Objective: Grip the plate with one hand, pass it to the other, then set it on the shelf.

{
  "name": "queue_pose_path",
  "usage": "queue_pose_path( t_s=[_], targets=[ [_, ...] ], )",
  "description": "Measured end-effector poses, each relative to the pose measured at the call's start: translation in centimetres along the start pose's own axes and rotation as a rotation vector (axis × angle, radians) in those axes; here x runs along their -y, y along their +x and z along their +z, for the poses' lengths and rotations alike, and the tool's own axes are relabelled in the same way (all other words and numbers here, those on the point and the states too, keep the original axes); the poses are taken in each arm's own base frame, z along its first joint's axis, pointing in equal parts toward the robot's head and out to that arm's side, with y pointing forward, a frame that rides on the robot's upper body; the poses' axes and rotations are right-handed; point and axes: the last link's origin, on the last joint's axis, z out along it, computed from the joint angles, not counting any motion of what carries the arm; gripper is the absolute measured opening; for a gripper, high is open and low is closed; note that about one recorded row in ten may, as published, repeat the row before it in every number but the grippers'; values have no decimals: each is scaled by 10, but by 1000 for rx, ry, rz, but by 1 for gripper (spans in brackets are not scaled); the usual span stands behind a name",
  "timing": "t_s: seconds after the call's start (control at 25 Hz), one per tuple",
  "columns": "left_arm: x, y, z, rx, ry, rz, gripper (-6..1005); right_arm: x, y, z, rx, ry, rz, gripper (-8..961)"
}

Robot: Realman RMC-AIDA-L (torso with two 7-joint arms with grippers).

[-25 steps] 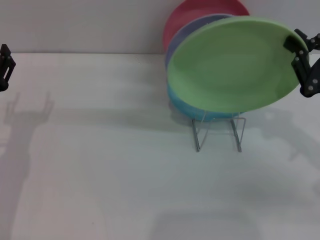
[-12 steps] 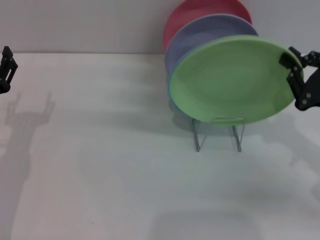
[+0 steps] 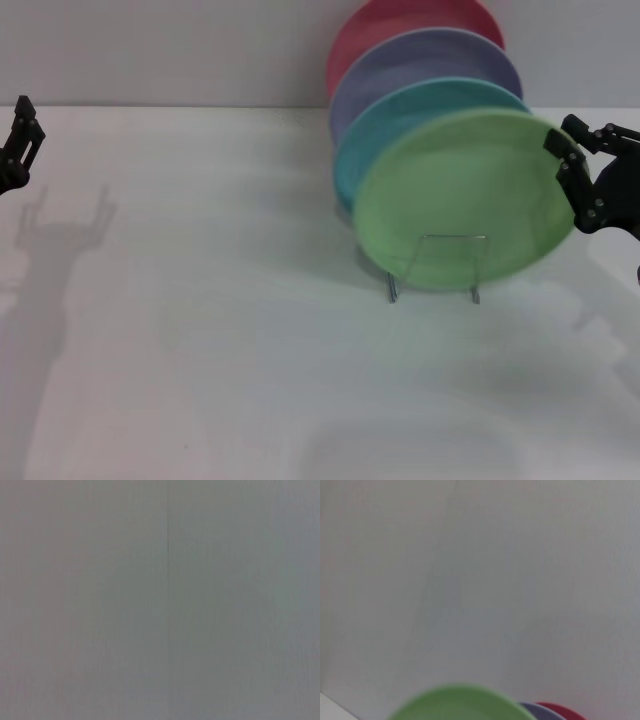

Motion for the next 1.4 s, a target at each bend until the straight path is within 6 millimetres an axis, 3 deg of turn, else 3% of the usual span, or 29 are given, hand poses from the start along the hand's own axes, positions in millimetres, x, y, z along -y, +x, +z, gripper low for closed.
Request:
queue_pose_path(
  t_s=[0.08, 0.4, 0.64, 0.8, 0.92, 0.96, 1.0, 1.04, 1.16, 1.2, 1.4],
  targets=[
    [0, 0, 0, 1, 0, 0, 802, -1, 0, 0, 0, -1, 2, 61],
    [0, -2, 0, 8, -1, -7, 802, -3, -3, -2, 22, -15, 5, 452],
    [-2, -2, 1, 8, -4, -12, 802, -6, -11, -8, 79, -33, 12, 565],
    [-2, -2, 1, 8, -4, -20, 802, -4, -26, -25, 189, -14, 29, 641],
    [-1, -3, 0, 9, -1, -21, 802, 5, -34, -47, 302, 129, 51, 688],
    [0, -3, -1, 11, 1, -20, 802, 12, -34, -58, 333, 231, 56, 697],
    [2, -5, -3, 13, 8, -14, 802, 28, -30, -79, 362, 442, 80, 706],
    [2, -5, -3, 13, 8, -14, 802, 28, -30, -79, 362, 442, 80, 715],
    [6, -10, -6, 19, 17, -4, 802, 47, -13, -106, 340, 726, 159, 735],
    [7, -12, -7, 19, 17, 3, 802, 55, 1, -116, 289, 845, 215, 740],
    [6, -18, -11, -3, -8, 42, 802, 60, 24, -121, 168, 925, 302, 766]
  ],
)
